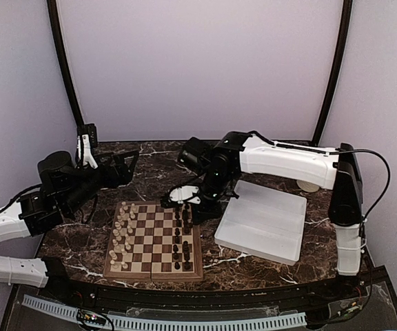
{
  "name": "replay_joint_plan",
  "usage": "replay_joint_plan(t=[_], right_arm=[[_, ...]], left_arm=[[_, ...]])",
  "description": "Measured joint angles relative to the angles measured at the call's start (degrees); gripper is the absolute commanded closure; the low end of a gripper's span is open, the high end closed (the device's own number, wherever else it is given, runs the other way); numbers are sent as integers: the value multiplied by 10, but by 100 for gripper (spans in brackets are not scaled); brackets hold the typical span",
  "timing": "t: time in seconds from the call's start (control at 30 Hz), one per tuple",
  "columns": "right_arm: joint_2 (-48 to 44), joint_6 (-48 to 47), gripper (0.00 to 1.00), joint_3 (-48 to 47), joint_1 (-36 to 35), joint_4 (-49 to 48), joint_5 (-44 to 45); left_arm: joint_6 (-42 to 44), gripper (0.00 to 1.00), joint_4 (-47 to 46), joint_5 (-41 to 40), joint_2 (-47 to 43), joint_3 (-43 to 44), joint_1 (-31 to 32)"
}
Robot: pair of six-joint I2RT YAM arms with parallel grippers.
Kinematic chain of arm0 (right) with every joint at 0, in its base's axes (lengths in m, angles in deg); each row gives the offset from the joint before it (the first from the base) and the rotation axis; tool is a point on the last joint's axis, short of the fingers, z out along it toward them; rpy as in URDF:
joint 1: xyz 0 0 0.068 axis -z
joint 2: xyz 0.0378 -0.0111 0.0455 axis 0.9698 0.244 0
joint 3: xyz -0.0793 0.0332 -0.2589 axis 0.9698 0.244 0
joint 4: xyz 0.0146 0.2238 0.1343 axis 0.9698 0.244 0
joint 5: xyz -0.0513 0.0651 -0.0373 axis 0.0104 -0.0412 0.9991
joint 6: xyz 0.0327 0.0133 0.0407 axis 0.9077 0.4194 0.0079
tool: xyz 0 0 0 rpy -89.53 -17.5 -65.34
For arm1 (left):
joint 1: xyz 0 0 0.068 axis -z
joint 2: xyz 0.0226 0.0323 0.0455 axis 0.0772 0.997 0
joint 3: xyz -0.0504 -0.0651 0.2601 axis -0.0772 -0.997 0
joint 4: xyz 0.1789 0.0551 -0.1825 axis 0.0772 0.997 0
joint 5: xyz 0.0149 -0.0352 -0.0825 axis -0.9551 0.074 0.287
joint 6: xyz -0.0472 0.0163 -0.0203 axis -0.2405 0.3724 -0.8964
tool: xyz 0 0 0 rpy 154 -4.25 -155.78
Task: Set up the chess pieces on the board
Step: Place the queen at e8.
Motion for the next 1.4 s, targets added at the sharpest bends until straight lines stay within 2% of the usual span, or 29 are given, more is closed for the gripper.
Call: replay_joint_plan(t=[0.33, 1.4], right_arm=[[20, -7, 93, -2, -38, 20, 23], [100, 7, 91, -48, -42, 21, 53]], left_arm=[[-15, 1, 18, -8, -14, -6, 0], [-19, 1, 30, -8, -14, -14, 0]])
